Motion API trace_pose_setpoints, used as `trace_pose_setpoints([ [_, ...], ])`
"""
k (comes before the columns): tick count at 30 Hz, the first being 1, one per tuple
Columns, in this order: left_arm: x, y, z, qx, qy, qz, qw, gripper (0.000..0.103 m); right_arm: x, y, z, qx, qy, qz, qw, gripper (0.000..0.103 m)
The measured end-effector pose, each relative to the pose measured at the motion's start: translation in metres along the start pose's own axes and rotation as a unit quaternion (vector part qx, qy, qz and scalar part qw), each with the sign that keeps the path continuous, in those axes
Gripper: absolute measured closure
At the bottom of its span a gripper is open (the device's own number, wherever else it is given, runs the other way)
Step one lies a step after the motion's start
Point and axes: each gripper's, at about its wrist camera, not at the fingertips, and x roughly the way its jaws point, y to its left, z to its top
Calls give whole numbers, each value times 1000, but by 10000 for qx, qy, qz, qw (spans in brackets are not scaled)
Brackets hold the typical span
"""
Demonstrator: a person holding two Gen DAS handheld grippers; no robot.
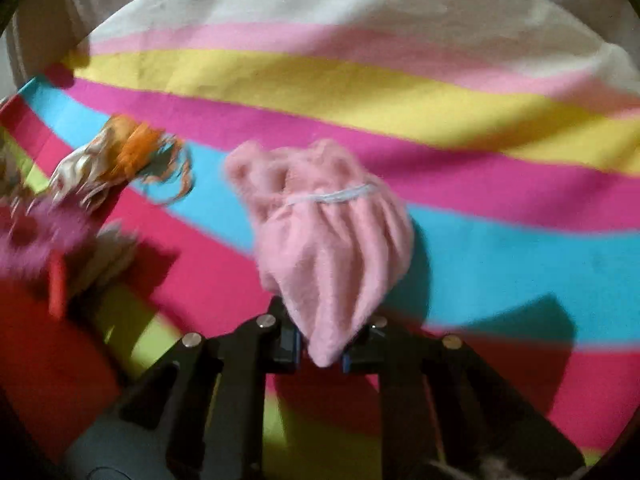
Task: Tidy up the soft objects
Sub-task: 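Return to the table and grasp the pink fuzzy pouch with the right tool, then grasp the pink knit item with the left tool while the right tool holds the pouch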
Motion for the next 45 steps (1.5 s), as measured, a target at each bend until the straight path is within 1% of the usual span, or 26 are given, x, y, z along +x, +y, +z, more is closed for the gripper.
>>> trace_pose_setpoints([
  [2, 0, 0, 0, 6, 6, 3, 10000, 17, -32, 4, -33, 171, -17, 95, 9998, 86],
  [5, 0, 0, 0, 3, 10, 8, 10000, 17, -75, 11, -90, 435, 75, 74, 9990, 86],
  [8, 1, -2, -1, 59, 47, -23, 10000, 14, -102, 13, -123, 710, 38, 79, 9974, 86],
  [11, 1, -4, -1, 109, 125, -145, 9998, 11, -119, 14, -148, 968, -35, 14, 9953, 86],
  [13, 1, -4, 1, 41, 214, -314, 9993, 11, -124, 24, -153, 790, -32, -166, 9967, 86],
  [14, 1, -1, 3, -92, 319, -517, 9981, 11, -122, 30, -150, 686, -7, -266, 9973, 85],
  [16, 1, 6, 7, -584, 506, -1025, 9917, 12, -124, 34, -151, 587, 8, -317, 9978, 82],
  [18, -4, 9, 15, -1128, 510, -1575, 9797, 12, -126, 34, -152, 591, 5, -306, 9978, 81],
  [19, -7, 5, 22, -1305, 541, -1892, 9717, 12, -127, 33, -154, 607, 2, -290, 9977, 81],
  [21, -8, -4, 35, -1482, 627, -2321, 9593, 12, -124, 34, -153, 612, 3, -285, 9977, 81],
  [22, -7, -13, 46, -1544, 692, -2425, 9553, 12, -126, 35, -154, 583, 8, -318, 9978, 81],
  [26, 15, -36, 72, -1750, 1118, -2306, 9506, 12, -126, 37, -153, 520, 16, -381, 9979, 81],
  [28, 31, -41, 78, -1829, 1320, -2096, 9514, 12, -125, 37, -153, 542, 15, -363, 9979, 81],
  [29, 39, -43, 78, -1887, 1444, -2091, 9486, 12, -125, 37, -153, 550, 14, -355, 9979, 81],
  [30, 52, -45, 76, -1987, 1692, -2130, 9416, 12, -125, 37, -153, 556, 14, -348, 9978, 81],
  [32, 67, -47, 69, -2171, 1976, -2105, 9325, 15, -124, 37, -152, 572, 15, -332, 9978, 81],
  [33, 71, -46, 65, -2221, 2031, -2028, 9318, 17, -123, 37, -152, 576, 14, -322, 9978, 81],
  [35, 73, -41, 54, -2271, 1970, -1963, 9333, 47, -123, 37, -151, 594, 12, -292, 9978, 80],
  [36, 71, -37, 50, -2277, 1876, -1941, 9356, 84, -122, 36, -151, 597, 11, -269, 9979, 79],
  [37, 68, -31, 46, -2286, 1776, -1916, 9378, 96, -122, 37, -151, 606, 10, -255, 9978, 78],
  [39, 40, -16, 36, -2273, 1210, -1916, 9471, 96, -123, 38, -152, 610, 7, -227, 9979, 76],
  [40, 25, -11, 32, -2217, 1026, -1848, 9519, 97, -124, 38, -152, 603, 6, -207, 9980, 74],
  [42, -25, 2, 15, -1974, 502, -1459, 9681, 97, -124, 39, -152, 579, 6, -178, 9982, 72],
  [43, -42, 5, 9, -1826, 335, -1273, 9743, 97, -124, 40, -152, 560, 7, -163, 9983, 68],
  [44, -63, 10, -1, -1597, 176, -965, 9823, 97, -124, 41, -152, 527, 10, -147, 9985, 67],
  [45, -79, 15, -12, -1402, 136, -739, 9873, 97, -124, 43, -153, 488, 14, -140, 9987, 63],
])
